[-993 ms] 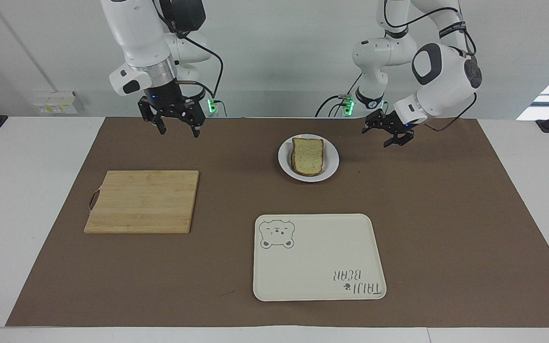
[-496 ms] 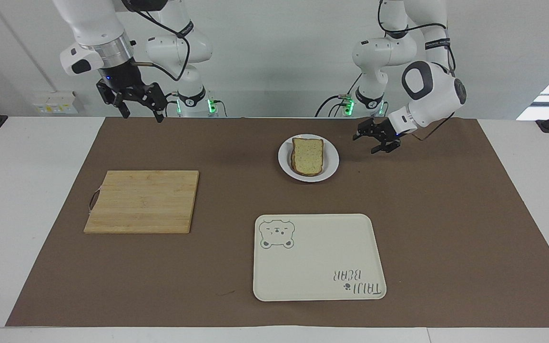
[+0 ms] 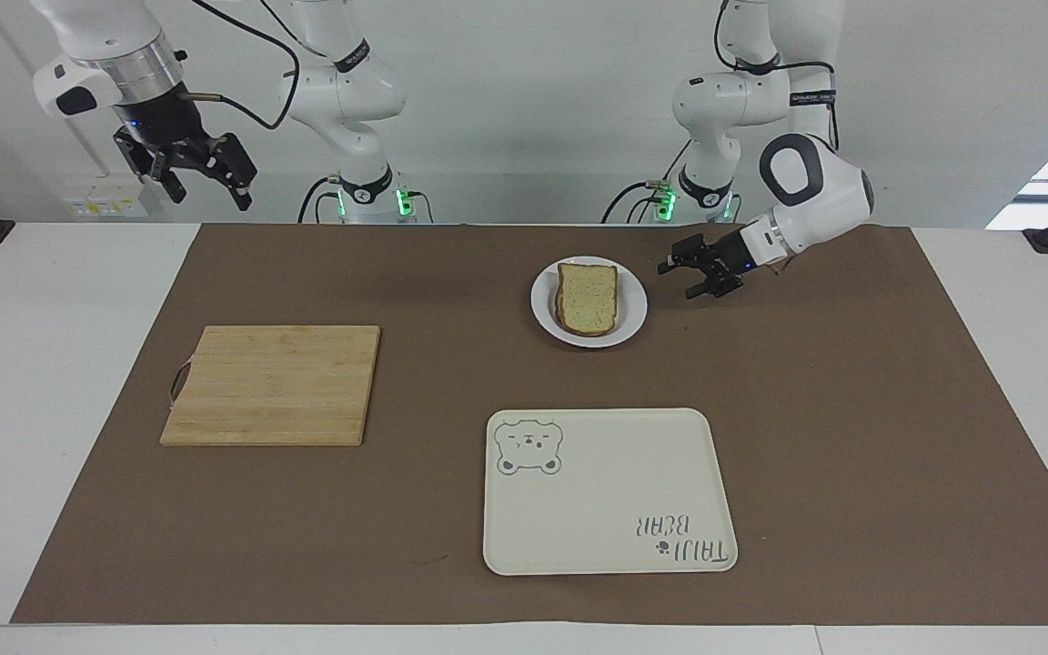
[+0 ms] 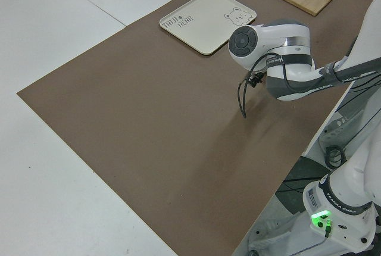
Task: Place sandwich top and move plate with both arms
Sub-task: 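Withdraw the right gripper while the left gripper reaches toward the plate, then grasp the white plate rim with the left gripper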
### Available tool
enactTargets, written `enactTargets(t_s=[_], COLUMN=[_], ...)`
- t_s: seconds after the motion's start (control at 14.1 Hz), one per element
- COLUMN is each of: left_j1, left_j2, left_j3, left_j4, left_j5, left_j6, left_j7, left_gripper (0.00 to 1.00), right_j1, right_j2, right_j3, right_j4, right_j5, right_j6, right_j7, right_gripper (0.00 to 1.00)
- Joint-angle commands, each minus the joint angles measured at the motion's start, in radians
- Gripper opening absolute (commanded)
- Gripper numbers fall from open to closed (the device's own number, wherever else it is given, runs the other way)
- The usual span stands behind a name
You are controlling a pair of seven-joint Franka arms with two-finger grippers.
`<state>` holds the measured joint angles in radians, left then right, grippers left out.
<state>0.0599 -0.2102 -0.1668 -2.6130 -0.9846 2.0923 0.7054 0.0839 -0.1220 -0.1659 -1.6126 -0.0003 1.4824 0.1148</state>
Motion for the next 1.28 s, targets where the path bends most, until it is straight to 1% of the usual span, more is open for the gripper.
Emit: enactTargets(t_s=[0.0, 0.07, 0.14, 0.21, 0.28, 0.35, 0.43, 0.57, 0.64, 0.78, 0.92, 0.99, 1.21], left_j1=[-0.057, -0.096, -0.115, -0.124, -0.135, -0.138, -0.144, -0.152, -0.152, -0.152, -0.152, -0.149, -0.137], left_j2=[0.023, 0.034, 0.035, 0.037, 0.037, 0.038, 0.054, 0.078, 0.086, 0.104, 0.126, 0.13, 0.135], left_j3=[0.006, 0.006, 0.007, 0.007, 0.006, 0.007, 0.007, 0.007, 0.007, 0.007, 0.007, 0.007, 0.007], left_j4=[-0.044, -0.047, -0.059, -0.062, -0.07, -0.076, -0.078, -0.082, -0.085, -0.094, -0.096, -0.097, -0.098], left_j5=[-0.081, -0.12, -0.172, -0.193, -0.2, -0.209, -0.23, -0.27, -0.307, -0.377, -0.404, -0.41, -0.411], left_j6=[0.089, 0.118, 0.135, 0.14, 0.144, 0.153, 0.158, 0.16, 0.16, 0.156, 0.156, 0.155, 0.134], left_j7=[0.031, 0.031, 0.029, 0.031, 0.031, 0.031, 0.034, 0.075, 0.104, 0.161, 0.212, 0.23, 0.241], left_gripper=[1.0, 1.0, 0.88, 0.85, 0.84, 0.79, 0.7, 0.55, 0.52, 0.51, 0.5, 0.47, 0.34], right_j1=[0.026, 0.03, 0.027, 0.022, 0.019, 0.017, 0.017, 0.026, 0.028, 0.028, 0.028, 0.028, 0.03], right_j2=[-0.025, -0.028, -0.028, -0.028, -0.027, -0.021, -0.018, -0.021, -0.022, -0.022, -0.022, -0.022, -0.022], right_j3=[0.002, 0.003, 0.003, 0.002, 0.003, 0.005, 0.006, 0.006, 0.006, 0.006, 0.006, 0.008, 0.008], right_j4=[0.001, -0.004, -0.006, -0.006, -0.007, -0.007, -0.006, -0.009, -0.009, -0.009, -0.009, -0.009, -0.009], right_j5=[-0.024, -0.026, -0.023, -0.023, -0.026, -0.03, -0.044, -0.041, -0.04, -0.037, -0.033, -0.033, -0.033], right_j6=[-0.024, -0.022, -0.019, -0.013, -0.011, -0.007, 0.013, 0.013, 0.01, 0.01, 0.013, 0.015, 0.015], right_j7=[-0.017, -0.021, -0.024, -0.026, -0.043, -0.082, -0.11, -0.107, -0.106, -0.106, -0.106, -0.106, -0.104], right_gripper=[1.0, 1.0, 1.0, 1.0, 1.0, 1.0, 1.0, 1.0, 1.0, 1.0, 1.0, 1.0, 1.0])
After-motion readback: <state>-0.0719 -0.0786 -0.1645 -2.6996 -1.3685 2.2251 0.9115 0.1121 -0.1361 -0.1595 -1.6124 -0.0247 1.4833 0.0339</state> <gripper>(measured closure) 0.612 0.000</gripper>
